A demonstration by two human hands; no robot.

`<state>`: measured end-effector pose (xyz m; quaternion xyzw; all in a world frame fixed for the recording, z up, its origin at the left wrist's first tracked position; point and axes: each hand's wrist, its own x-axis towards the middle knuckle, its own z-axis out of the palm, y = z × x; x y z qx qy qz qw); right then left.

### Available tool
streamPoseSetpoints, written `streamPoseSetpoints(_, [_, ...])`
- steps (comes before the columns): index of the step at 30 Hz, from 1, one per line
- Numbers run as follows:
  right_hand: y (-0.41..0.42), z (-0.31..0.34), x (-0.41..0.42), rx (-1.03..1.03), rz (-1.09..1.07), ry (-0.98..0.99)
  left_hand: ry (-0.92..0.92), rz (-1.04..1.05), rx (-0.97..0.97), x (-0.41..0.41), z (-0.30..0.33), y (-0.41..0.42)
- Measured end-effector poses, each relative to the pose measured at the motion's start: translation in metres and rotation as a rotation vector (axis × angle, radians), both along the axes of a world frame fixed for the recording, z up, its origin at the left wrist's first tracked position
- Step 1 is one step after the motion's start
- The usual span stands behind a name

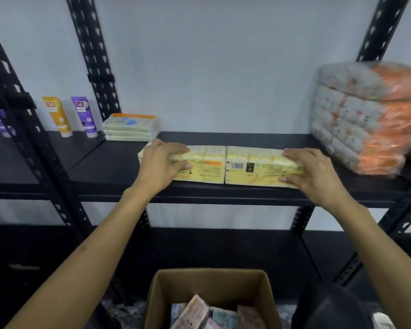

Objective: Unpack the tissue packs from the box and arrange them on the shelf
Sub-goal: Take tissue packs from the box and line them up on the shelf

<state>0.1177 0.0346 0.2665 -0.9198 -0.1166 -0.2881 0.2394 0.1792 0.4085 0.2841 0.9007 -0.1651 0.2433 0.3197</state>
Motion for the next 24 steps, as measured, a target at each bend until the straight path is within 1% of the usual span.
streamPoseSetpoints(2, [-0.004,0.0,0.013,-0.013,-0.016,0.01,-0.02,-0.001,0.025,0.008,-0.001,-0.004])
streamPoseSetpoints(4, [-0.009,0.001,0.024,-0.026,-0.023,0.052,0.0,-0.017,0.034,0.013,0.0,-0.006])
streamPoseSetpoints(7, [-0.012,0.014,0.032,-0.142,-0.021,0.144,0.067,-0.026,0.116,0.019,0.012,-0.005])
streamPoseSetpoints(9, [-0.009,0.033,0.034,-0.231,-0.045,0.251,0.148,-0.043,0.202,0.023,0.028,-0.004])
streamPoseSetpoints(10, [-0.007,0.044,0.034,-0.257,-0.055,0.292,0.195,-0.06,0.215,0.025,0.037,-0.005])
streamPoseSetpoints(12, [0.001,0.067,0.036,-0.258,-0.06,0.265,0.24,-0.097,0.194,0.029,0.054,-0.008])
streamPoseSetpoints(14, [0.016,0.08,0.045,-0.2,-0.075,0.186,0.21,-0.09,0.212,0.036,0.061,-0.018])
streamPoseSetpoints(15, [0.026,0.083,0.051,-0.185,-0.095,0.17,0.211,-0.083,0.251,0.04,0.062,-0.025])
streamPoseSetpoints(16, [0.037,0.083,0.058,-0.188,-0.115,0.188,0.253,-0.078,0.309,0.043,0.061,-0.032])
streamPoseSetpoints(18, [0.057,0.075,0.072,-0.237,-0.136,0.32,0.395,-0.044,0.461,0.048,0.054,-0.045])
streamPoseSetpoints(19, [0.062,0.068,0.079,-0.266,-0.147,0.407,0.433,-0.011,0.531,0.051,0.05,-0.05])
streamPoseSetpoints(20, [0.065,0.061,0.084,-0.278,-0.157,0.461,0.429,0.024,0.571,0.055,0.045,-0.053])
streamPoseSetpoints(21, [0.065,0.054,0.089,-0.26,-0.167,0.467,0.398,0.054,0.58,0.058,0.041,-0.055])
streamPoseSetpoints(24, [0.061,0.045,0.099,-0.174,-0.188,0.351,0.261,0.135,0.561,0.062,0.033,-0.059])
